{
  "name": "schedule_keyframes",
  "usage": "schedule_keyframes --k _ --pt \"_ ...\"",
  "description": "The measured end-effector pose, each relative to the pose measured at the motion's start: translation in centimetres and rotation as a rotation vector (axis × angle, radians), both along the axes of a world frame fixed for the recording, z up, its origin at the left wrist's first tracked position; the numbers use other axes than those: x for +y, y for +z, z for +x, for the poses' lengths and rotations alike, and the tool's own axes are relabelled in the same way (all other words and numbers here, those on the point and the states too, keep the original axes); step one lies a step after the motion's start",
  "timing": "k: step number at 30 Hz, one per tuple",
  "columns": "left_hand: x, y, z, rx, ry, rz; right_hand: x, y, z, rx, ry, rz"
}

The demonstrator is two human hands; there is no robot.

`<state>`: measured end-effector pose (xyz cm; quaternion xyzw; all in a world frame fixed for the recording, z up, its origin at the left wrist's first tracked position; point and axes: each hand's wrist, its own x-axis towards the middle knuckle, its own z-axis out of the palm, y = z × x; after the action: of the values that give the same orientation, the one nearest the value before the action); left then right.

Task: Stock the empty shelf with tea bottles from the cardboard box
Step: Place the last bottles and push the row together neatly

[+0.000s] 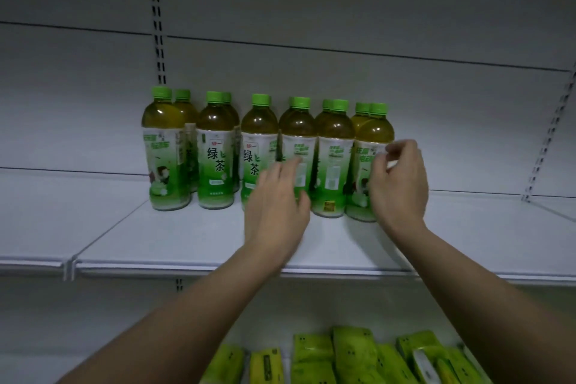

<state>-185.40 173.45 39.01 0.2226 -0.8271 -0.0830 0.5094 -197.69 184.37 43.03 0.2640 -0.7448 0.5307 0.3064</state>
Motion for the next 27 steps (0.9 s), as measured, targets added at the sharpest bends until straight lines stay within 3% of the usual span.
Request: schedule_keyframes --k 3,9,16,27 --pt "-4.1 1.4 3.3 0.078 0.14 0.022 -3.0 1.4 3.4 0.089 0.098 -0.034" --pt "-11.7 2.4 8.3 0.132 0.346 0.154 -10.4 1.6 8.2 0.365 0.154 0.236" --pt "-14.6 0.8 6.8 0.118 0.188 0.383 -14.5 1.2 7.2 0.481 -0.054 0.287" --pt "-16.3 -0.3 3.3 0.089 0.165 0.295 -18.5 -0.8 3.1 0.554 -0.169 0.287"
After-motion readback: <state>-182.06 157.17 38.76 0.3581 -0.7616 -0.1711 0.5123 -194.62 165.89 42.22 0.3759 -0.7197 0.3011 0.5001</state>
